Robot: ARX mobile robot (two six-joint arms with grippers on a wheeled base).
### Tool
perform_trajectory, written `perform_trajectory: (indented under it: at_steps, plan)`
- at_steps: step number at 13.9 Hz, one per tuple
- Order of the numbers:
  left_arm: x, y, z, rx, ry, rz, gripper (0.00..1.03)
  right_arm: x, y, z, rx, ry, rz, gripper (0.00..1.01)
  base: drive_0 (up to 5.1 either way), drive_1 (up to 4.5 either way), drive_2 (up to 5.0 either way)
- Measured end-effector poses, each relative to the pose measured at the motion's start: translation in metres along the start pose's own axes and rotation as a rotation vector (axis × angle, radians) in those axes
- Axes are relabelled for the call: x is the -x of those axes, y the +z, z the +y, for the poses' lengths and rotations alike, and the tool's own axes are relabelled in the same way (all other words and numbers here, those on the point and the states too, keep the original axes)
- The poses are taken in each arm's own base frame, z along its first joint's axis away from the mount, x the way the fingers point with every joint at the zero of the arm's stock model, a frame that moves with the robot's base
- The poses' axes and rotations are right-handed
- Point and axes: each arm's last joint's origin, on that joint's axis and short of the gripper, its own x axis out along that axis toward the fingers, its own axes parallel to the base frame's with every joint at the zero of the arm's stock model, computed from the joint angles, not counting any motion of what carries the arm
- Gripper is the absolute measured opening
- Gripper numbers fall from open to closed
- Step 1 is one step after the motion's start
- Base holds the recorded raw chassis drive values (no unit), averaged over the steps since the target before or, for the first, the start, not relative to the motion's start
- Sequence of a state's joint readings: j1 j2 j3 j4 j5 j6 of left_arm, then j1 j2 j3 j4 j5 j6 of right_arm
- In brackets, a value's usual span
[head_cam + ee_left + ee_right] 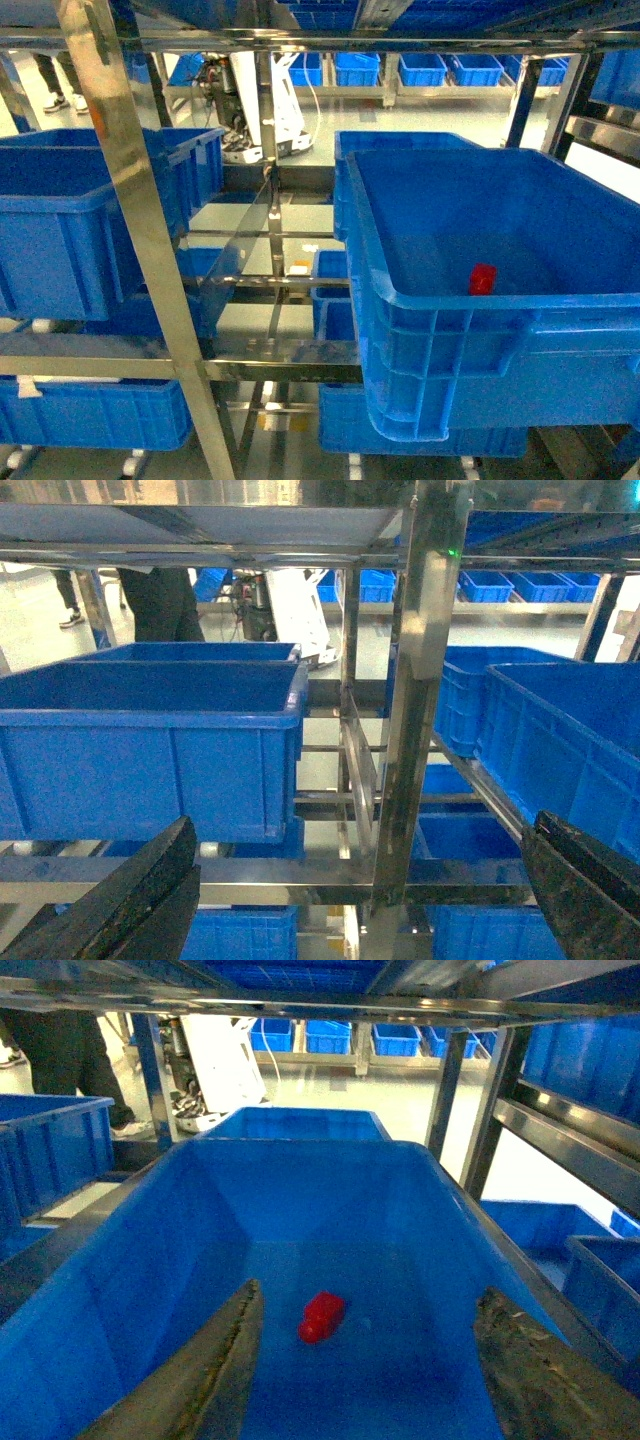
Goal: Pick red block from blue box to shelf
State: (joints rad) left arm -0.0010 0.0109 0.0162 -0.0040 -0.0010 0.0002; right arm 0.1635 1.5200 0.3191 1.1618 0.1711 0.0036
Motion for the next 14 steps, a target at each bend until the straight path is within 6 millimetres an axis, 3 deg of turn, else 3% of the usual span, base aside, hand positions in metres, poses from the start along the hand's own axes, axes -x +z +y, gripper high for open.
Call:
perform_trajectory:
  at_steps: [5, 8, 14]
  plan:
    - [0.000, 0.000, 0.000, 0.000, 0.000, 0.000, 0.98, 0.016, 0.005, -0.008, -0.005, -0.005, -0.027, 0.43, 0.0, 0.00, 0.0]
    - [0.000, 0.000, 0.000, 0.000, 0.000, 0.000, 0.98, 0.047, 0.001, -0.019, -0.004, 0.008, -0.013, 0.03, 0.0, 0.00, 0.0]
    - [0.000, 0.000, 0.000, 0.000, -0.001, 0.000, 0.98, 0.087, 0.002, -0.037, -0.008, -0.003, -0.024, 0.02, 0.0, 0.00, 0.0]
